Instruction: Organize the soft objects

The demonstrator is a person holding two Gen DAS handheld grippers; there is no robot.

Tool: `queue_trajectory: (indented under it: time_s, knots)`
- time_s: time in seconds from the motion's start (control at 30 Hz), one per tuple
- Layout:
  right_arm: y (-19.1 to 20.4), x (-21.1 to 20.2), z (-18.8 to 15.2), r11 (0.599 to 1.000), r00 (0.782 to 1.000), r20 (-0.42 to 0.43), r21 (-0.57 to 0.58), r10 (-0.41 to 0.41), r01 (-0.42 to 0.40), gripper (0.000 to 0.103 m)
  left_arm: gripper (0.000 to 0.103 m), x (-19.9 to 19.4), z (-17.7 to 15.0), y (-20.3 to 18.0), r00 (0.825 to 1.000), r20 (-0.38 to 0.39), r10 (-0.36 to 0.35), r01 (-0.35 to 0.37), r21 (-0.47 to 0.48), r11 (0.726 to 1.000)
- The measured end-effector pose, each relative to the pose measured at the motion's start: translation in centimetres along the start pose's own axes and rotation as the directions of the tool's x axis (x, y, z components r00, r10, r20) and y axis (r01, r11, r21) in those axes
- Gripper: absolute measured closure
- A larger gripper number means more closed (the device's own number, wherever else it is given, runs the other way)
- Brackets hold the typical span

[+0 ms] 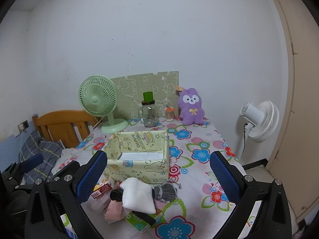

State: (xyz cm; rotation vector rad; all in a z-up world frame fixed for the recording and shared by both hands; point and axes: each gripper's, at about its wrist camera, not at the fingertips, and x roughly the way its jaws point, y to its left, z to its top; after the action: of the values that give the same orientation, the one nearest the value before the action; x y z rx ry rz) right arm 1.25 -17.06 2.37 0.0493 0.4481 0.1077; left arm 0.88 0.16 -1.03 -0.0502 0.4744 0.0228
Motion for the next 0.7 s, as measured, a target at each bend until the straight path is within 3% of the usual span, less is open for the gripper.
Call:
queue_trajectory:
  time_s: [0.7]
  knots:
    - [-0.07, 0.86, 0.01, 1.000, 1.000, -0.025, 0.017, 0.014, -0.013, 0.000, 0.001, 0.48, 0.18, 0.04, 1.000, -0.013, 0.000, 0.000, -0.004, 1.000]
